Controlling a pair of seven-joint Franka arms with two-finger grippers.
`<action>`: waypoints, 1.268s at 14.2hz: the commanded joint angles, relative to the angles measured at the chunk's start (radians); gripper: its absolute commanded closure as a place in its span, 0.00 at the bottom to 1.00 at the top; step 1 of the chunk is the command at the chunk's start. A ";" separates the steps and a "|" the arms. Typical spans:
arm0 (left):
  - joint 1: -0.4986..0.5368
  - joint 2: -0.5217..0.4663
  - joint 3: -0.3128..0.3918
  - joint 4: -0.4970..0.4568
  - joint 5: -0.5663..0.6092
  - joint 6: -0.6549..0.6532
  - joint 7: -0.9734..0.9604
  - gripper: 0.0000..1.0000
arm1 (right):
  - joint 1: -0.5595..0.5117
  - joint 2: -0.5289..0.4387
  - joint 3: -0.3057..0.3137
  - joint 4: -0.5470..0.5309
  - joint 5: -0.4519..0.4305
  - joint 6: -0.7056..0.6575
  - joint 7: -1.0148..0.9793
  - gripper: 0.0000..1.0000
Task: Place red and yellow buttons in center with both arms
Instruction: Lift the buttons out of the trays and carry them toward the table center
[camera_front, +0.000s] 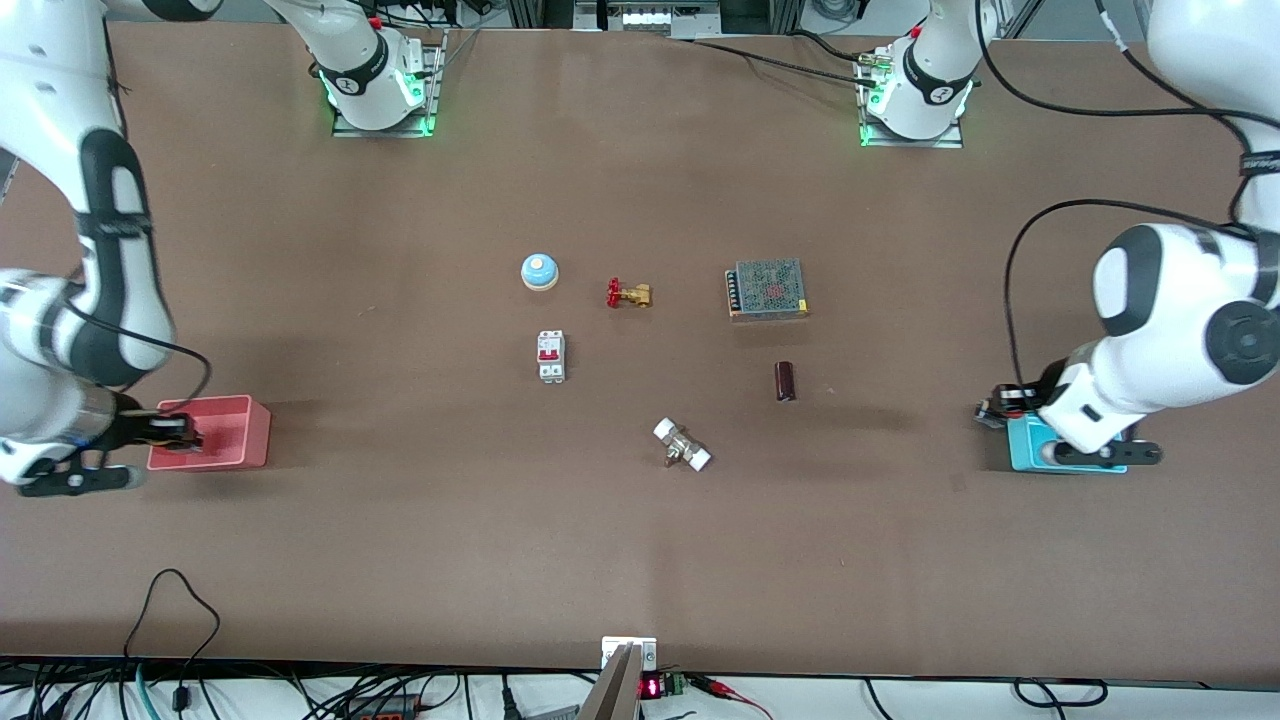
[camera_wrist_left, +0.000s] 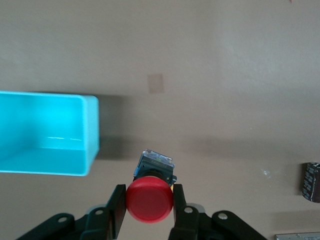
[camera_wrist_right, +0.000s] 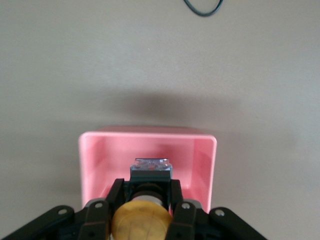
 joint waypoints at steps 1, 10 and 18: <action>-0.015 0.051 -0.005 0.001 0.007 0.014 -0.020 0.92 | 0.033 -0.057 0.009 0.043 0.019 -0.146 -0.003 0.61; -0.090 0.121 -0.005 0.008 0.004 0.078 -0.147 0.91 | 0.352 -0.031 0.015 0.026 0.136 -0.141 0.322 0.60; -0.181 0.145 -0.005 0.013 0.004 0.107 -0.256 0.90 | 0.469 0.093 0.013 -0.006 0.133 -0.016 0.497 0.60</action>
